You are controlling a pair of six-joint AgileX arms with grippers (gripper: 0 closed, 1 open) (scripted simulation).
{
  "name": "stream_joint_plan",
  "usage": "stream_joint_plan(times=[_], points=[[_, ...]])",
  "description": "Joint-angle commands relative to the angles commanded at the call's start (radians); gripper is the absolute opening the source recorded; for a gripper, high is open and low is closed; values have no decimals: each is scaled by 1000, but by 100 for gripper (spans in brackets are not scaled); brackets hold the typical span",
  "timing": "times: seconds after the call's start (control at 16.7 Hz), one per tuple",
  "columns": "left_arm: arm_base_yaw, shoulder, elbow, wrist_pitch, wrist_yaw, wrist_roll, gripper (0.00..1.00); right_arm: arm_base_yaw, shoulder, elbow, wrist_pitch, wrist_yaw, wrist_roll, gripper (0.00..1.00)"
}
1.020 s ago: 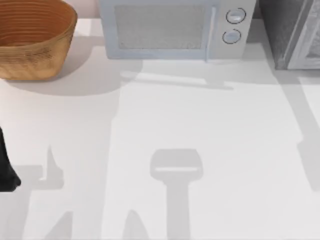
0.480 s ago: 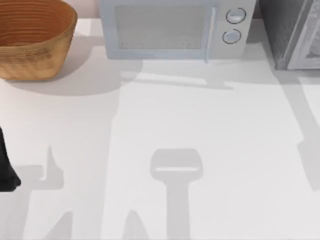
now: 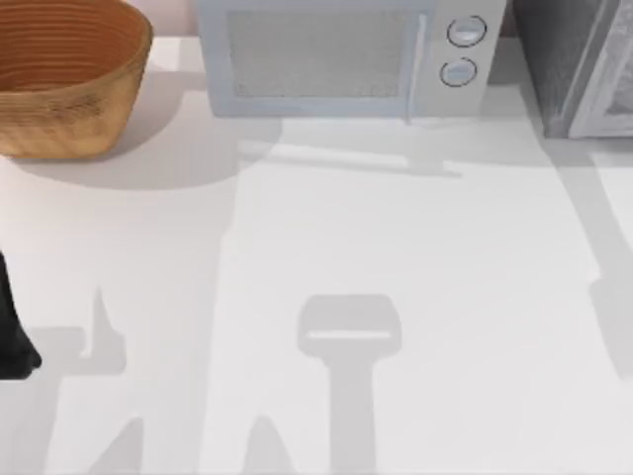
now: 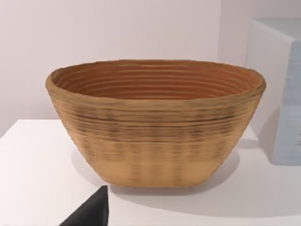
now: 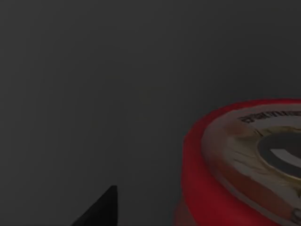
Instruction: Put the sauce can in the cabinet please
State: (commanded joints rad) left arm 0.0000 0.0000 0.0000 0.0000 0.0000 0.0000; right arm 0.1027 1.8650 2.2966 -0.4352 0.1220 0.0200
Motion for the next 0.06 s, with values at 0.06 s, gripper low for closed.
stream_joint_plan(times=[0.06], points=[[0,0,0,0,0,0,100,0,0,0,0,0,0,100]])
